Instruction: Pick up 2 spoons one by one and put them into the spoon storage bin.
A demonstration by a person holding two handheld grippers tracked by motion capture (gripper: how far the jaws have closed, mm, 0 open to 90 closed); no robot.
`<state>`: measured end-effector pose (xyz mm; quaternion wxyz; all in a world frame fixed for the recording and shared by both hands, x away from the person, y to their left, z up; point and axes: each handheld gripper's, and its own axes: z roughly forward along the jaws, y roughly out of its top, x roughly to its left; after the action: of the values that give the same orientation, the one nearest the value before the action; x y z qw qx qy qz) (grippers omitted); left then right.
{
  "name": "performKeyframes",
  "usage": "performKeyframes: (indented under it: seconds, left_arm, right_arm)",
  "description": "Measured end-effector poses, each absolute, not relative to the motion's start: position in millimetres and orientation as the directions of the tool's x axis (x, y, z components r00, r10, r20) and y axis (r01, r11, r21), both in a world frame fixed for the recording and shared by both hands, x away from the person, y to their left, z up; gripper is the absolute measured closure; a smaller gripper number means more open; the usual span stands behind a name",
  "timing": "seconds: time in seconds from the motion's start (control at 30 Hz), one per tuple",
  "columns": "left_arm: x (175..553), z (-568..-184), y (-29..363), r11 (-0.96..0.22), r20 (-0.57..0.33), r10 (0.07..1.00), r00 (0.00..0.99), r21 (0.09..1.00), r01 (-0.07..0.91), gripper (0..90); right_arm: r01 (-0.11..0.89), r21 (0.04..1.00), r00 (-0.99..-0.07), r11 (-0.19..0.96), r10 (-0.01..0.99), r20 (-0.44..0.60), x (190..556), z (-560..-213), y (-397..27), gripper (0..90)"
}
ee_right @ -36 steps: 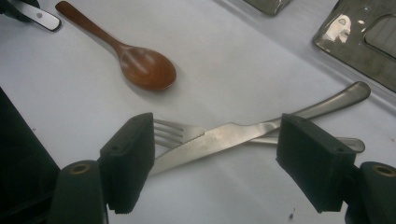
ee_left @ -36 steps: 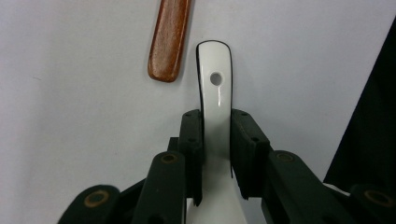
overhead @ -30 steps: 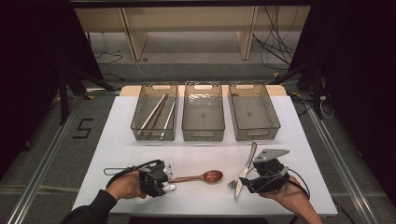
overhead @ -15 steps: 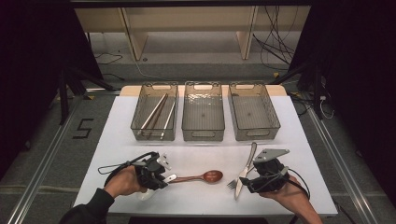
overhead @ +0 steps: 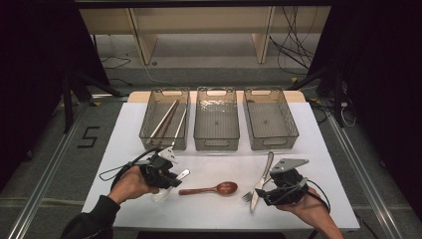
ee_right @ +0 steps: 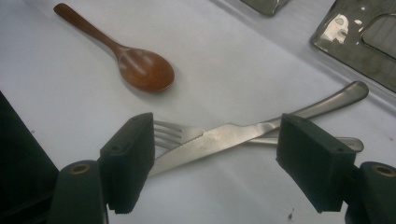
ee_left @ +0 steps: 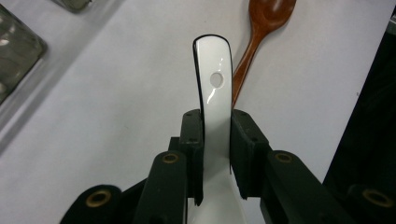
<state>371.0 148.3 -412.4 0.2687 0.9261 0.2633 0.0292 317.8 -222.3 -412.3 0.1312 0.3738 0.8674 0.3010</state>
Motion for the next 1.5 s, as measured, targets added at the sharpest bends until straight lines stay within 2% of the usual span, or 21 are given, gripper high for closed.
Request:
performKeyframes:
  seconds: [0.37, 0.77, 0.83, 1.5]
  left_arm:
    - [380.5, -404.3, 148.9, -0.651, -0.128, 0.538, 0.833, 0.565, 0.507, 75.5]
    - [395.8, -391.1, 151.0, -0.608, -0.135, 0.558, 0.819, 0.605, 0.514, 75.5]
    - [399.1, -390.0, 151.0, -0.592, -0.159, 0.557, 0.815, 0.612, 0.524, 75.5]
    - [427.5, -377.5, 142.8, -0.546, -0.144, 0.586, 0.797, 0.657, 0.520, 75.5]
  right_arm:
    - [0.568, 0.623, -0.686, 0.538, 0.728, -0.003, 317.6, -411.7, -222.0, 28.8]
    - [0.568, 0.623, -0.685, 0.537, 0.729, -0.003, 317.7, -411.6, -222.4, 28.8]
    - [0.568, 0.624, -0.685, 0.537, 0.729, -0.003, 317.7, -411.5, -222.4, 28.8]
    - [0.570, 0.625, -0.683, 0.533, 0.730, 0.001, 317.8, -411.4, -223.0, 28.7]
